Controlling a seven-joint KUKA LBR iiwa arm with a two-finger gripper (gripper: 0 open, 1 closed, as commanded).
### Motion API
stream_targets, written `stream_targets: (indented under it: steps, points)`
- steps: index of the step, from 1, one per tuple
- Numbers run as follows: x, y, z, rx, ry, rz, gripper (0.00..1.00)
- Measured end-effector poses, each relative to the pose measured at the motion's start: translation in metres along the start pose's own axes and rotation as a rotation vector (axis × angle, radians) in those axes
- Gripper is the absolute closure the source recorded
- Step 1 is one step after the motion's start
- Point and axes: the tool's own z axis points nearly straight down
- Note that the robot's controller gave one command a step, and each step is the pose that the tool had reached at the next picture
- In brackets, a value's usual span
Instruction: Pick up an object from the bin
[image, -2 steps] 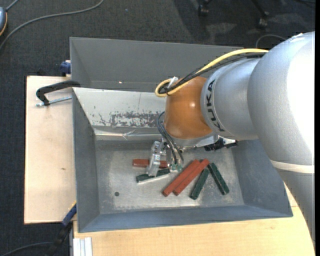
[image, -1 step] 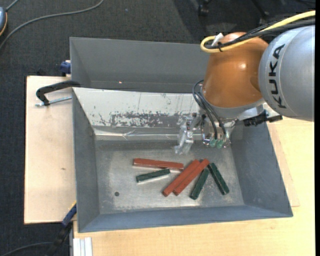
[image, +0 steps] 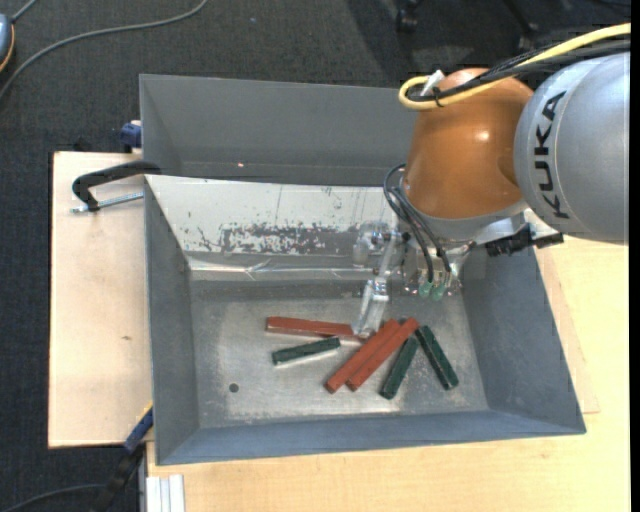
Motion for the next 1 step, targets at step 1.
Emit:
stream_targets:
  steps: [1]
  points:
    - [0.0209,-0.0072,0.1576,0.004,0.012,0.066,0.0]
